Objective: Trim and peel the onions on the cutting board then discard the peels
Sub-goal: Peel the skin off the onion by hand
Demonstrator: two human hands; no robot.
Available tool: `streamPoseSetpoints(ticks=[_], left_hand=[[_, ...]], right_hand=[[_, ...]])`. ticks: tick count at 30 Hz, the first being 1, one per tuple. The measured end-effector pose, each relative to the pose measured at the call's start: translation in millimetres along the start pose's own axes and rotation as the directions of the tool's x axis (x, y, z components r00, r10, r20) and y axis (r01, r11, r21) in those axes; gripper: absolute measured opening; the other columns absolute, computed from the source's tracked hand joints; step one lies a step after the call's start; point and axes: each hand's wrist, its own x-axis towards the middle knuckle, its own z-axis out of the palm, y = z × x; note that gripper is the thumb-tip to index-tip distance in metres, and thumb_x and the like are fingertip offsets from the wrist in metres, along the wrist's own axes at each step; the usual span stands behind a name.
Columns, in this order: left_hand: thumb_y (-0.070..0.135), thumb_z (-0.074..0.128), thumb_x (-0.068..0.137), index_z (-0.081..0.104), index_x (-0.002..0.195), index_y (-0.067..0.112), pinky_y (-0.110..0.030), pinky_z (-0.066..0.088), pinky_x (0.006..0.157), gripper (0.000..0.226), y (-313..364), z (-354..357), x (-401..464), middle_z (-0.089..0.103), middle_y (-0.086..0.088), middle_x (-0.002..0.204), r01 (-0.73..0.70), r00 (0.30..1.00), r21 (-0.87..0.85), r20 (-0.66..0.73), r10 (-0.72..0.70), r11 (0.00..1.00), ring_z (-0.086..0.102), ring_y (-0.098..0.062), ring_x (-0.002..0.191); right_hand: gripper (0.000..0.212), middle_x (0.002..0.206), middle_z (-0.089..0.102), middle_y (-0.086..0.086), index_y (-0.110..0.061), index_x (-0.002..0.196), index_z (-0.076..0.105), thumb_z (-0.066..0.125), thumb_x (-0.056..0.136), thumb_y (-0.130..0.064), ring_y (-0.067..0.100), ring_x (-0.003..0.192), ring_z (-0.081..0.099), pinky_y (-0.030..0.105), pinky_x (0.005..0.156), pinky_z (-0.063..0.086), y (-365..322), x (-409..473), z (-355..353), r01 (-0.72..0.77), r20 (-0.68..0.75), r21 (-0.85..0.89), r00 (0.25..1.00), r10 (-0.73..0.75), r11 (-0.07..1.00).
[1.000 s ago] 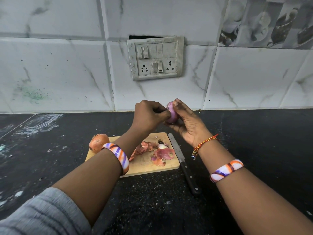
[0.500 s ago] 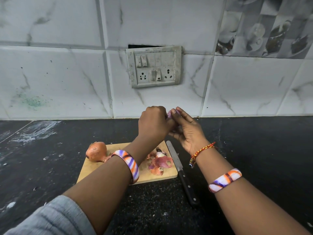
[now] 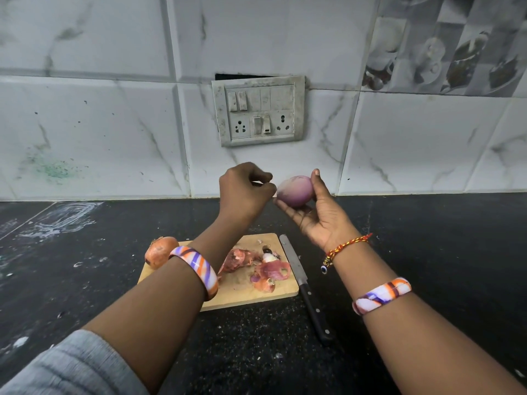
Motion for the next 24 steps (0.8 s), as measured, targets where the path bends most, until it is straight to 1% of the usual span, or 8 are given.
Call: streamPoseSetpoints(ticks=[3,5,8,10,15,18,21,24], left_hand=[[-0.010,0.055,0.074,0.071,0.081,0.005,-0.020,0.052,0.072,0.023,6.3,-0.5,-2.5,0.069,-0.005,0.080,-0.136,0.985,-0.007,0.108,0.136,0.991,0.062,-0.004,0.068],[-0.010,0.052,0.076,0.072,0.085,0.004,-0.015,0.049,0.073,0.026,9.0,0.2,-5.6,0.071,-0.007,0.082,-0.233,0.958,0.028,0.177,0.225,0.972,0.063,-0.008,0.071],[0.009,0.061,0.077,0.072,0.090,0.004,-0.025,0.050,0.075,0.018,9.6,1.2,-9.1,0.072,-0.010,0.086,-0.365,0.910,0.117,0.251,0.328,0.924,0.065,-0.020,0.079],[0.023,0.059,0.073,0.073,0.087,0.003,-0.035,0.051,0.072,0.028,9.7,1.0,-10.0,0.071,-0.013,0.082,-0.417,0.889,0.198,0.293,0.353,0.887,0.063,-0.026,0.076],[0.022,0.059,0.068,0.074,0.083,0.003,-0.036,0.052,0.069,0.028,12.5,0.4,-8.7,0.072,-0.014,0.079,-0.421,0.893,0.225,0.272,0.358,0.879,0.064,-0.027,0.075],[0.011,0.069,0.071,0.074,0.081,0.005,-0.027,0.050,0.065,0.013,10.9,1.0,-4.4,0.073,-0.012,0.078,-0.413,0.895,0.228,0.279,0.347,0.882,0.063,-0.020,0.070],[0.007,0.070,0.071,0.074,0.079,0.005,-0.015,0.040,0.058,0.010,10.8,0.2,-1.7,0.072,-0.012,0.075,-0.405,0.900,0.238,0.275,0.338,0.883,0.056,-0.013,0.063],[0.006,0.068,0.070,0.074,0.078,0.003,-0.022,0.042,0.059,0.010,11.7,0.9,-1.3,0.071,-0.013,0.074,-0.407,0.902,0.260,0.263,0.341,0.876,0.059,-0.019,0.065]], right_hand=[[0.031,0.092,0.055,0.023,-0.004,0.086,0.052,0.056,0.089,-0.035,0.034,0.098,0.059,0.041,0.063,0.054,1.2,-0.9,0.5,-0.009,0.016,-0.010,1.000,0.009,1.000],[0.030,0.089,0.056,0.022,-0.004,0.086,0.052,0.055,0.090,-0.033,0.030,0.084,0.060,0.039,0.062,0.055,2.1,-1.4,0.5,-0.009,0.026,0.001,1.000,0.009,1.000],[0.030,0.088,0.056,0.021,-0.003,0.085,0.053,0.056,0.090,-0.032,0.029,0.080,0.060,0.038,0.056,0.056,2.8,-1.0,0.5,-0.006,0.018,0.041,1.000,0.005,0.999],[0.030,0.088,0.056,0.021,-0.002,0.085,0.053,0.057,0.089,-0.031,0.031,0.087,0.059,0.038,0.058,0.055,2.8,-0.6,0.2,-0.008,0.007,0.053,1.000,0.008,0.999],[0.029,0.091,0.056,0.021,-0.002,0.086,0.053,0.057,0.089,-0.031,0.030,0.082,0.060,0.040,0.057,0.056,2.6,-0.7,-2.4,-0.009,0.009,0.030,1.000,0.009,1.000],[0.029,0.092,0.056,0.022,-0.002,0.086,0.053,0.056,0.090,-0.031,0.029,0.082,0.059,0.040,0.054,0.056,2.3,-0.2,-3.4,-0.008,0.022,0.015,1.000,0.008,1.000],[0.030,0.092,0.057,0.022,-0.002,0.085,0.053,0.056,0.090,-0.031,0.030,0.082,0.059,0.042,0.062,0.054,2.1,2.2,-3.4,0.002,0.030,-0.012,1.000,-0.001,1.000],[0.029,0.092,0.057,0.022,-0.002,0.085,0.052,0.056,0.090,-0.030,0.032,0.094,0.058,0.042,0.064,0.053,2.8,2.8,-2.7,0.002,0.021,-0.024,1.000,-0.001,1.000]])
